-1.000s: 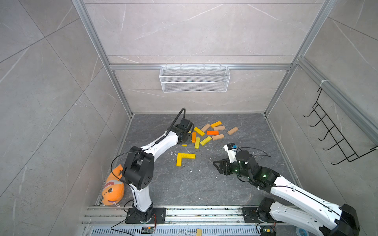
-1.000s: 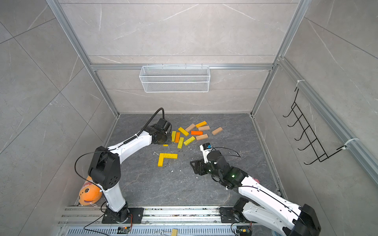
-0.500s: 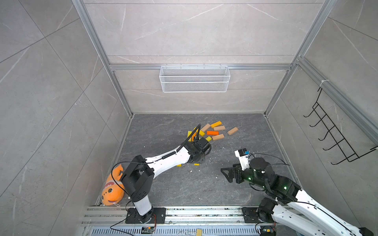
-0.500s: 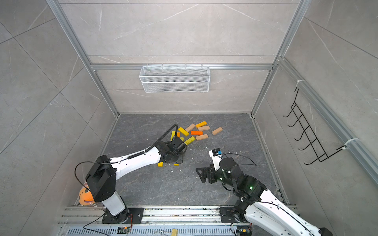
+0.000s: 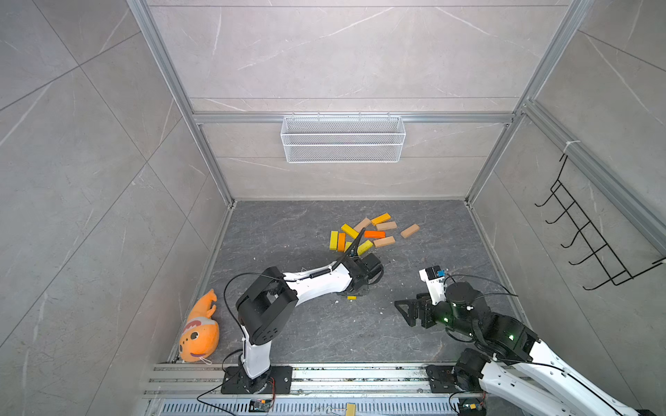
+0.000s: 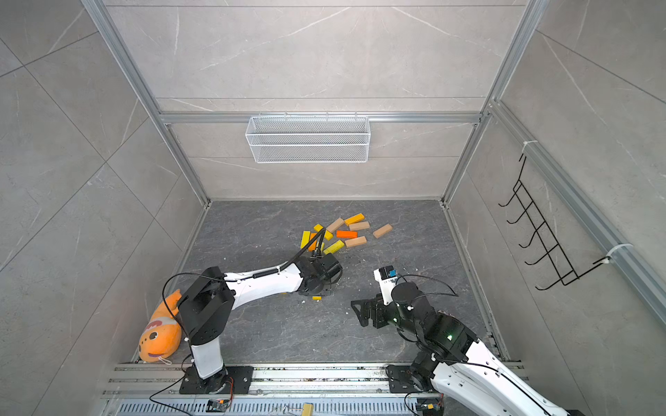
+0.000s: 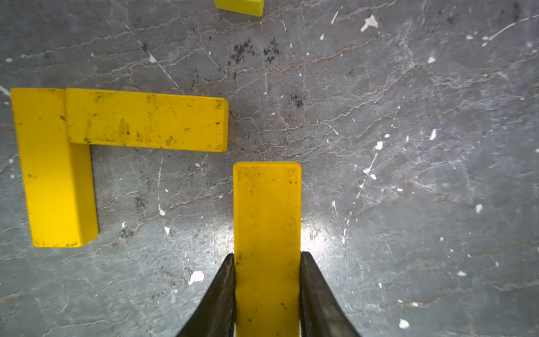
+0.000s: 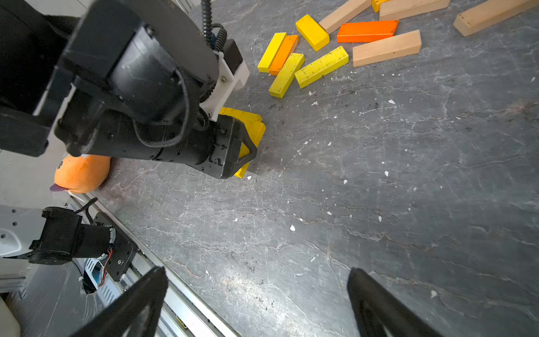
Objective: Assemble the number 8 with building blocks
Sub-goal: Assemble the building block at the center of the board.
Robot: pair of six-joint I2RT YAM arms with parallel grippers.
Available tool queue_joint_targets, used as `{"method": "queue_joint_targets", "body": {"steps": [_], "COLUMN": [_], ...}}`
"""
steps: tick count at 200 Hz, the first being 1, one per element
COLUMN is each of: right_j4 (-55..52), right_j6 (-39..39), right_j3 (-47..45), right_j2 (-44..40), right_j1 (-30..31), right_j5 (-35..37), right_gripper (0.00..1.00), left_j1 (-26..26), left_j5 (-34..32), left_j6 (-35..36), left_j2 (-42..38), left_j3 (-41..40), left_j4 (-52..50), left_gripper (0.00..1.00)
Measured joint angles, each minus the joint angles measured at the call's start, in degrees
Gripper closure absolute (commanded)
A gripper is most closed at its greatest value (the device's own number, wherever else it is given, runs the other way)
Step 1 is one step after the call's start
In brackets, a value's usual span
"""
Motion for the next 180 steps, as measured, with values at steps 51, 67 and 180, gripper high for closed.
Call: {"method": "queue_joint_targets", "body": {"steps": [51,67,180], "right_j4": [-0.07,-0.02,1.46], "right_j6": [0.39,0.42,0.42], "right_j3": [0.00,0.00,-0.04], "right_j2": [1.07,1.79,4.31], "right_j1": [0.00,0.00,0.00], "right_j5": [0.02,0.02,0.44], "right_gripper": [0.01,0.01,0.01], "left_j1": [0.83,1.49,3.69], "left_j5": [0.17,0.28,1.03], "left_j6": [0.37,0.63,2.38], "left_j2": [3.19,3.39,4.00], "left_j3": [0.00,0.00,0.00], "left_j4": [1.53,2.10,4.31], "left_gripper": [0.71,0.71,0.69]}}
